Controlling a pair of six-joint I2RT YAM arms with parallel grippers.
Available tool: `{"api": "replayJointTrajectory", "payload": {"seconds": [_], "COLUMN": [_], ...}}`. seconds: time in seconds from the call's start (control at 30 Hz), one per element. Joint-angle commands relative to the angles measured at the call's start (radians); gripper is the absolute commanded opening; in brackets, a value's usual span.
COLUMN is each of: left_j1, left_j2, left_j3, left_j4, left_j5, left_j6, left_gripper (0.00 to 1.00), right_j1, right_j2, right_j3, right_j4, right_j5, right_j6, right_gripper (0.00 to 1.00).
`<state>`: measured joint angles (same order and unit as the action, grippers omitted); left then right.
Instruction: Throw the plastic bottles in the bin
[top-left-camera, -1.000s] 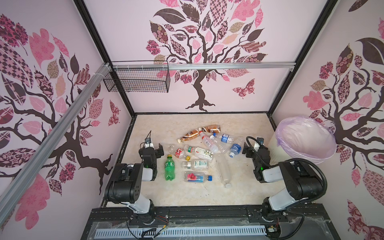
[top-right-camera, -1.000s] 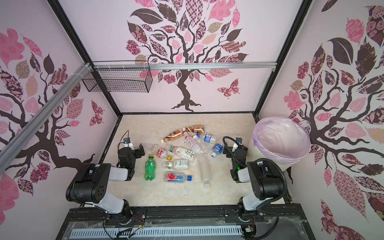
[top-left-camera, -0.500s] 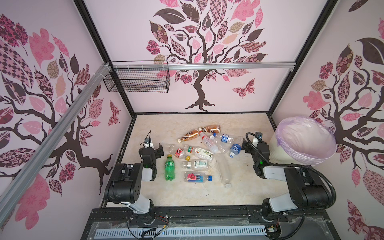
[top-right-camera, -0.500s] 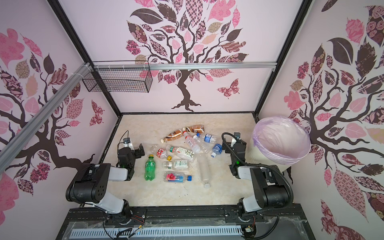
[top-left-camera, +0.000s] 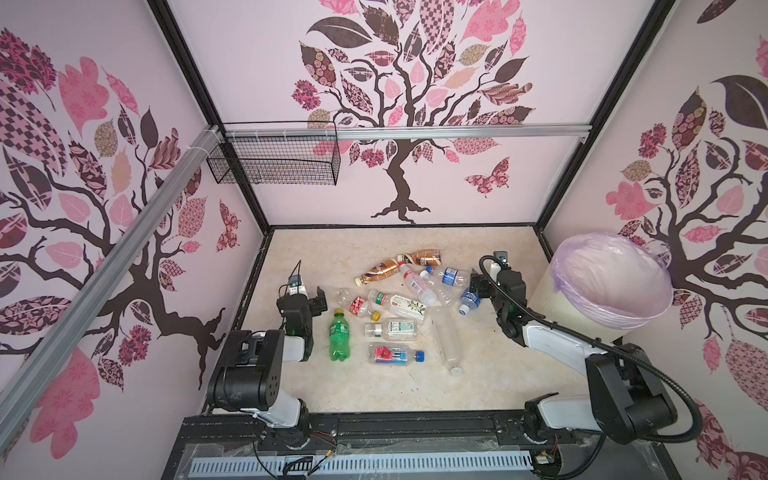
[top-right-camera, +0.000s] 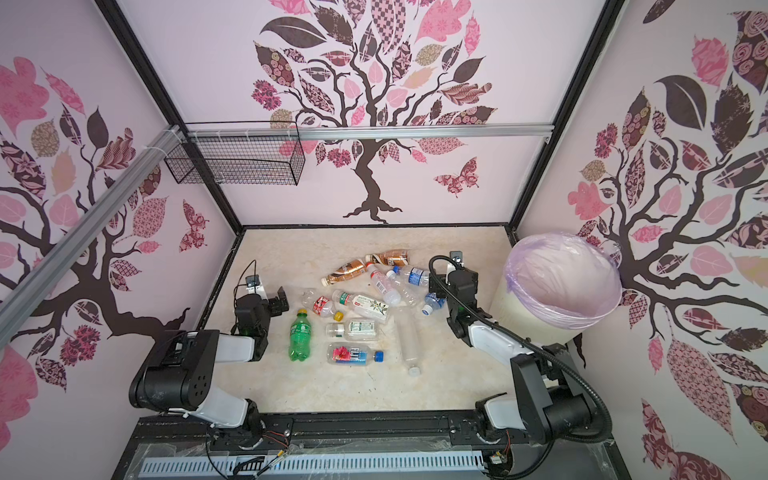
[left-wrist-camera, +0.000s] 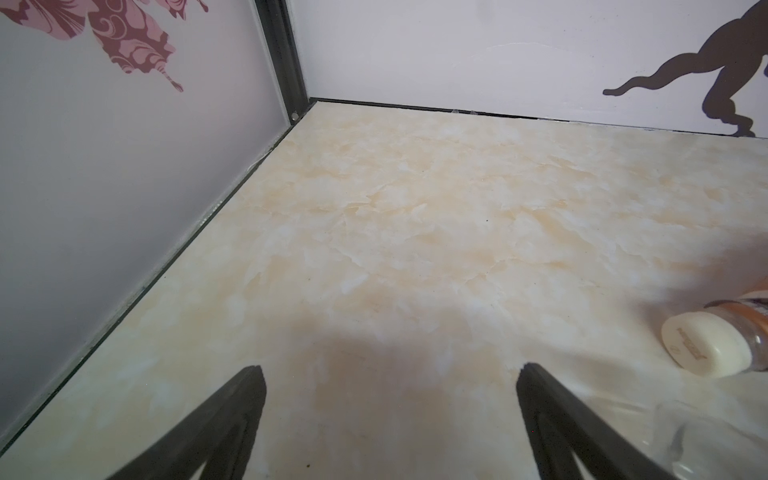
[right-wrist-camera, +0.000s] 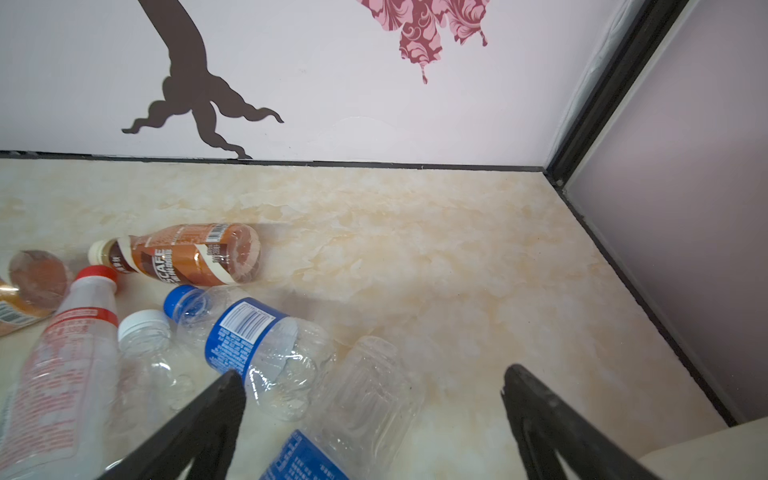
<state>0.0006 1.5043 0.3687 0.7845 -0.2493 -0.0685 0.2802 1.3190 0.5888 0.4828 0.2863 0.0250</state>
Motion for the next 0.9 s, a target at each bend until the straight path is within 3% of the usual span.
{"api": "replayJointTrajectory", "payload": {"seconds": [0.0,0.13,0.27,0.43,0.6,0.87], "left_j1": [0.003,0.002,-0.013,-0.129,-0.181,-0.243], "left_j2": [-0.084,-0.183,-0.292,-0.421,-0.518,-0.615], "left_j3": [0.067,0.079,0.140,0.206,0.292,0.429], "left_j4": [-0.131,-0.234,-0.442,-0.607,-0.797,-0.963], "left_j5": [-0.061,-0.100,-0.141,-0.238,-0.196,-0.079], "left_j6": [-0.027,-0.054,-0.111,-0.110,-0.221,-0.273], "left_gripper": [0.98,0.98,0.98,0.98,0.98,0.98], "right_j1": [-0.001,-0.001,-0.001,-0.001,-0.001,-0.006], "right_j2": [-0.062,-0.051,-0.064,-0.096,-0.010,-0.017], "right_j3": [0.095,0.267,0.352,0.428,0.674,0.878], "right_j4": [-0.159,-0.377,-0.446,-0.485,-0.714,-0.866], "right_j5": [-0.085,-0.129,-0.151,-0.198,-0.246,-0.201], "right_j6": [0.056,0.139,0.211,0.274,0.256,0.219], "right_gripper": [0.99,1.00,0.99,0.99,1.00,1.00]}}
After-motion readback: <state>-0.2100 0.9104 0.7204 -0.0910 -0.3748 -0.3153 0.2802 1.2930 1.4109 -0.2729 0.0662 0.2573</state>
